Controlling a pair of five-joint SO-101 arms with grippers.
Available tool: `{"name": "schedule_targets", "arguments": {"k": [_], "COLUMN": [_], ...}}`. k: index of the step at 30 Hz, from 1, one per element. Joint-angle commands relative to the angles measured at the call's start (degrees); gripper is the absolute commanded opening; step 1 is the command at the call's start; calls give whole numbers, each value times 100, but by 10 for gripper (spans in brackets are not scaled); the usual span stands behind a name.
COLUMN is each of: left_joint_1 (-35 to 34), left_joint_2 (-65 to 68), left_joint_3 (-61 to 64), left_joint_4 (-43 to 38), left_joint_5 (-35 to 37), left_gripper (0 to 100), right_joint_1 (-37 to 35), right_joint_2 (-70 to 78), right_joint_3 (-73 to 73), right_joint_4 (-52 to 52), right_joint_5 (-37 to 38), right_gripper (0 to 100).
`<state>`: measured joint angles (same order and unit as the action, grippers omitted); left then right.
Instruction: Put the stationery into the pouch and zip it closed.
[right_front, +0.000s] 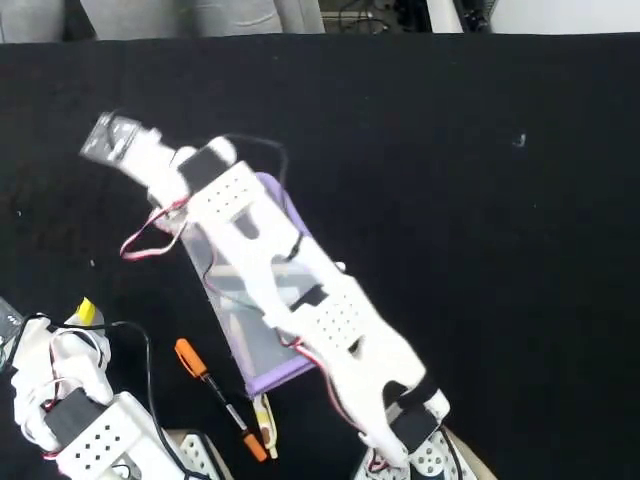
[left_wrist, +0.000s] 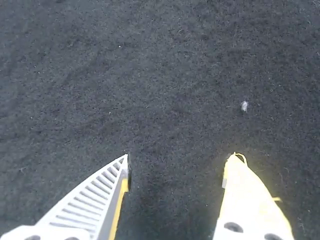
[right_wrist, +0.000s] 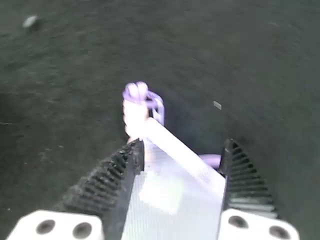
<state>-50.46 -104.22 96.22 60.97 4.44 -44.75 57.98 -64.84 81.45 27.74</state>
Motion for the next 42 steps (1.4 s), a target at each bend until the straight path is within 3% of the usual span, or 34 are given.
{"name": "schedule_targets", "arguments": {"k": [1, 11, 17, 25, 33, 42], "left_joint_1": [-13, -13, -4, -4, -4, -4], "left_joint_2": [-26, -26, -26, -26, -26, -26], "left_joint_3": [119, 119, 119, 119, 119, 119], "left_joint_4": [-123, -141, -141, -141, -132, -132], "left_joint_5": [79, 79, 79, 79, 79, 79], "left_gripper": [303, 303, 303, 303, 303, 303], "right_joint_1": [-264, -396, -246, -123, 501, 1398], "right_joint_2": [48, 119, 787, 971, 980, 998], "right_joint_3": [-374, -1262, -1314, -1323, -1323, -1569], "right_joint_4": [-299, 123, -325, -26, -53, -176], "right_joint_5": [176, 193, 202, 686, 677, 668], "right_gripper": [257, 258, 258, 253, 12, 25]}}
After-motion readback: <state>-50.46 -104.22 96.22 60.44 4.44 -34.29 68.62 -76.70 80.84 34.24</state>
